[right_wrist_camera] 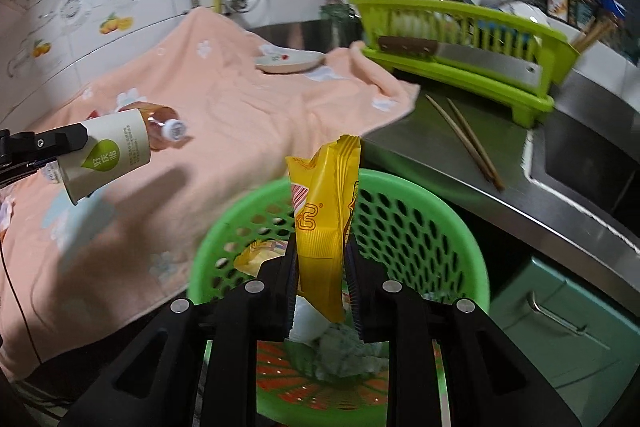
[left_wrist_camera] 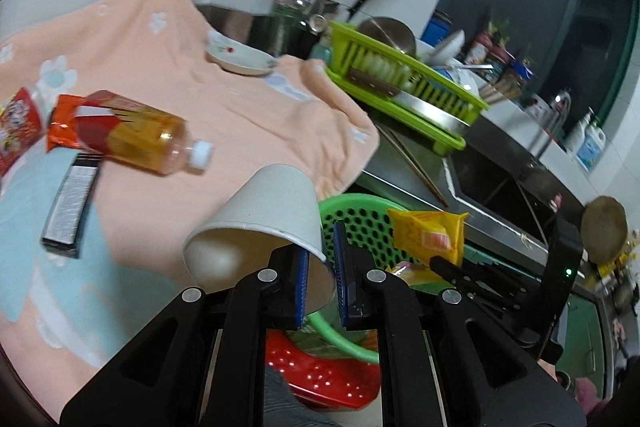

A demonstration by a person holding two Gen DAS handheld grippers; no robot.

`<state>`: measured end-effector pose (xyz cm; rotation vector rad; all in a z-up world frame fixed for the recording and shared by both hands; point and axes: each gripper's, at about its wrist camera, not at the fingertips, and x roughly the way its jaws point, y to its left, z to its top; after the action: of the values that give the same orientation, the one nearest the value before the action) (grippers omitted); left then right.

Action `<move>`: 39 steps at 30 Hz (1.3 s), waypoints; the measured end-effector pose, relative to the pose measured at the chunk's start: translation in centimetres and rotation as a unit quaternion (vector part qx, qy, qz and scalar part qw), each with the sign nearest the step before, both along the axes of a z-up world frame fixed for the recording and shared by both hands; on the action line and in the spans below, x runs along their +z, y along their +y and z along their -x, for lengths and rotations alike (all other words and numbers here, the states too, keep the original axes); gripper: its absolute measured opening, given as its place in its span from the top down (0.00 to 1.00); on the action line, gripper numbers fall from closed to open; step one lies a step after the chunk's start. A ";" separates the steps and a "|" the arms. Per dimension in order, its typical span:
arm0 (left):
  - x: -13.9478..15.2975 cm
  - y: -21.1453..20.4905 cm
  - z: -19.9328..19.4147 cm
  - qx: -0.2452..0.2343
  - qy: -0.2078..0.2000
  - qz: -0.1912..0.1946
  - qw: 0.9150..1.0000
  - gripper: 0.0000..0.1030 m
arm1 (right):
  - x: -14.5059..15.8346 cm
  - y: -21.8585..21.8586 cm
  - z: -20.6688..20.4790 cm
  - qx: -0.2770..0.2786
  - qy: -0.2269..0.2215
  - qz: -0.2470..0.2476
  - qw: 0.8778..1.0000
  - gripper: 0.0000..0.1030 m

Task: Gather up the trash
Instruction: 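Drop the yellow wrapper into the basket with the right gripper while the left gripper drops the paper cup there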

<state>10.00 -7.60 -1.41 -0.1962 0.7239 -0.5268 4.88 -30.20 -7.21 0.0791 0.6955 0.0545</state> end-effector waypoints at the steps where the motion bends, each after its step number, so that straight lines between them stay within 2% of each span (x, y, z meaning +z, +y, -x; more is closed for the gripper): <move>1: -0.1 -0.5 -0.1 -0.006 0.001 -0.001 1.000 0.89 | -0.1 -0.4 0.1 -0.004 0.002 -0.001 1.000 0.79; 4: -0.3 -2.1 -0.2 -0.024 0.001 -0.006 1.000 0.89 | -0.6 -1.4 0.3 -0.017 0.005 -0.002 1.000 0.74; 8: -0.5 -4.3 -0.4 -0.048 0.003 -0.013 0.999 0.89 | -0.8 -2.4 0.7 -0.028 0.006 -0.003 1.000 0.61; 10: -0.7 -5.2 -0.5 -0.059 0.005 -0.015 0.998 0.89 | -0.9 -2.9 0.8 -0.031 0.006 -0.004 0.999 0.61; 12: -1.0 -6.2 -0.5 -0.069 0.008 -0.018 0.997 0.89 | -0.9 -3.0 1.0 -0.033 0.005 -0.005 0.999 0.54; 21: -2.7 -9.1 -0.6 -0.102 0.031 -0.027 0.994 0.87 | -0.7 -3.8 2.0 -0.037 -0.007 0.001 0.999 0.40; 27: -3.1 -9.9 -0.3 -0.113 0.031 -0.029 0.993 0.68 | -1.0 -4.1 2.3 -0.039 -0.005 -0.007 0.999 0.37; 28: -3.1 -10.0 -0.2 -0.114 0.030 -0.028 0.993 0.61 | -1.0 -4.1 2.3 -0.039 -0.006 -0.008 0.999 0.37; 29: -3.0 -10.0 -0.2 -0.112 0.029 -0.029 0.993 0.58 | -1.0 -4.1 2.3 -0.038 -0.006 -0.008 0.999 0.36; 33: -2.6 -9.3 -0.1 -0.101 0.022 -0.031 0.994 0.56 | -0.8 -3.7 2.3 -0.032 -0.007 -0.009 0.999 0.33; 39: -1.5 -6.4 -0.2 -0.059 0.010 -0.039 0.997 0.50 | -0.5 -2.6 1.7 -0.006 -0.006 -0.012 1.000 0.28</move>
<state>10.19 -14.00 -2.92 -0.0872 0.7762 -0.6080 3.22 -32.77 -7.66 0.1057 0.6815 0.0508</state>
